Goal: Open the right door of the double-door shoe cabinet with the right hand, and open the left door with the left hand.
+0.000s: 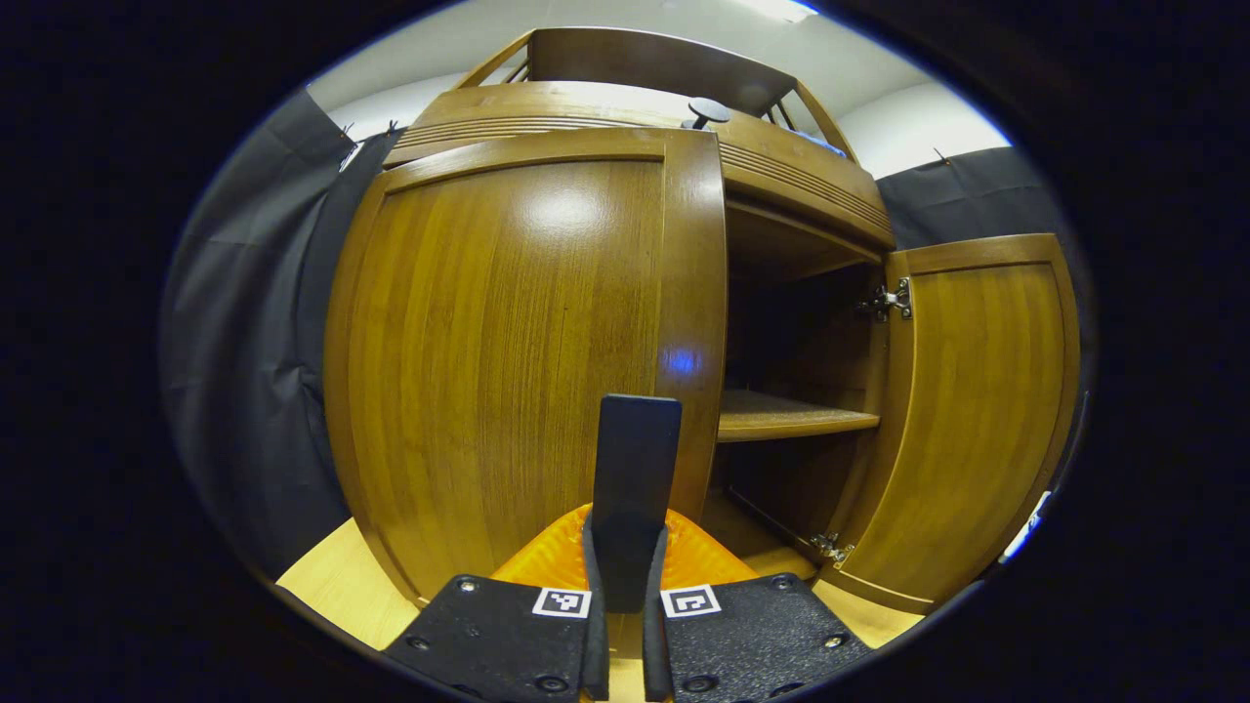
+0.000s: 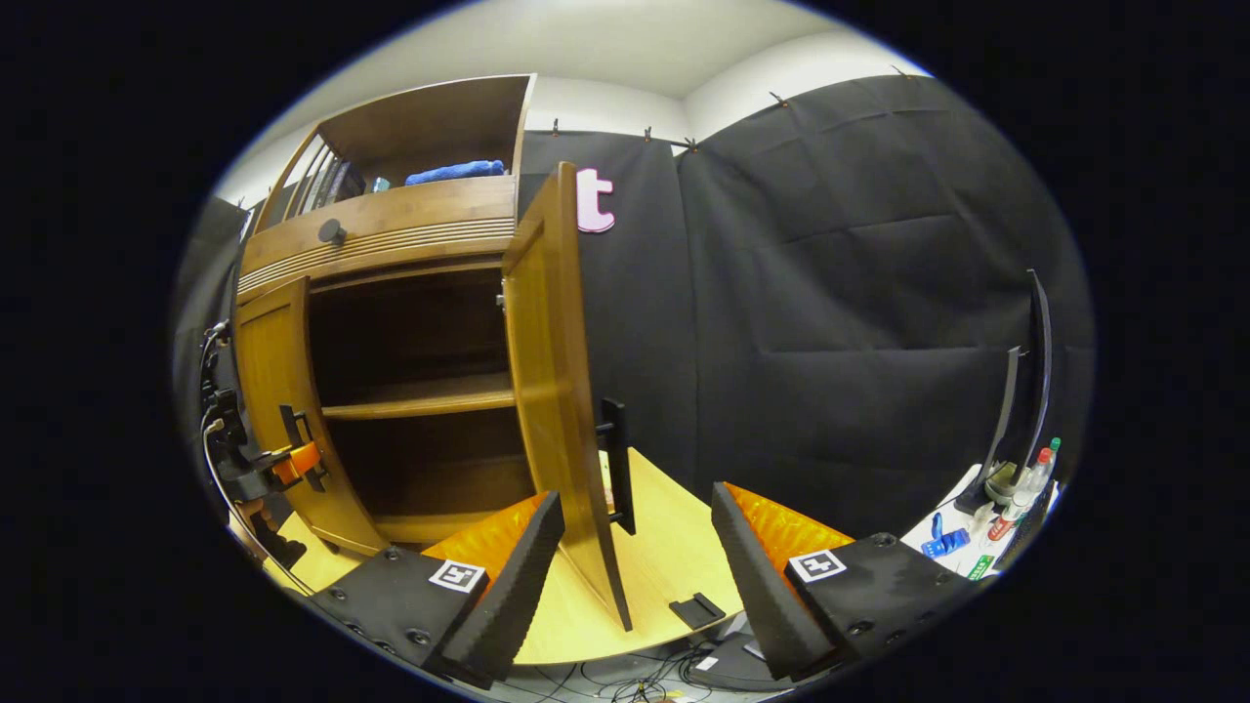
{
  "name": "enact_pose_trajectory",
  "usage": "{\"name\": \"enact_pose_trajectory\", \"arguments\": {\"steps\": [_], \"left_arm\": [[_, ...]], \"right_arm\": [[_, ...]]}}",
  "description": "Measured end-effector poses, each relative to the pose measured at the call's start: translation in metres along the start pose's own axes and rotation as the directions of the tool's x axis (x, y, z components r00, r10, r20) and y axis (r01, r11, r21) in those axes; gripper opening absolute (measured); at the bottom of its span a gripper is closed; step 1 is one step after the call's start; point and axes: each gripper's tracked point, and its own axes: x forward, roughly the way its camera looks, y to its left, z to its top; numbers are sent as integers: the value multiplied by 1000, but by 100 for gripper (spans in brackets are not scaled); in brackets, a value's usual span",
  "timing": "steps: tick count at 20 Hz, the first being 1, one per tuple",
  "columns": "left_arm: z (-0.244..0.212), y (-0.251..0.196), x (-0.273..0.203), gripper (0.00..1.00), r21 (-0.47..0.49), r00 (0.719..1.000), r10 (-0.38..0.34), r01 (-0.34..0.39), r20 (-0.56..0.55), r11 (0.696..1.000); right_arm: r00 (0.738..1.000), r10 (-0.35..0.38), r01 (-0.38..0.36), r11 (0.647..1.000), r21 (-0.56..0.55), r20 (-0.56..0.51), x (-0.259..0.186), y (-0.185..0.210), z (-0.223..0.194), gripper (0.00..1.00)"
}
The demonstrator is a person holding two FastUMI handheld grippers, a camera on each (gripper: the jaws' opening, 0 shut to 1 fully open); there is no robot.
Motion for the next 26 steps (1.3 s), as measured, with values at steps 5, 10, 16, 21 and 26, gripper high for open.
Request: {"name": "enact_pose_trajectory", "arguments": {"steps": [5,10,16,21,26], "left_arm": [[1,5,-18,13,-9,1000,-24,24,-9,1000],[2,15,-47,14,-20,999,-35,35,1,999],[4,31,-76,14,-30,998,-67,66,-1,997],[6,47,-101,13,-31,997,-83,83,4,996],[7,68,-124,8,-28,995,-96,96,-12,995]], "right_arm": [[1000,23,-22,1000,-16,19,-4,21,3,89],[999,30,-29,999,-25,12,-3,49,-2,89],[997,76,-75,996,-57,13,-8,101,-8,89],[995,98,-98,994,-47,-8,-17,134,-22,98],[993,115,-115,993,-32,-18,-28,169,-33,98]]}}
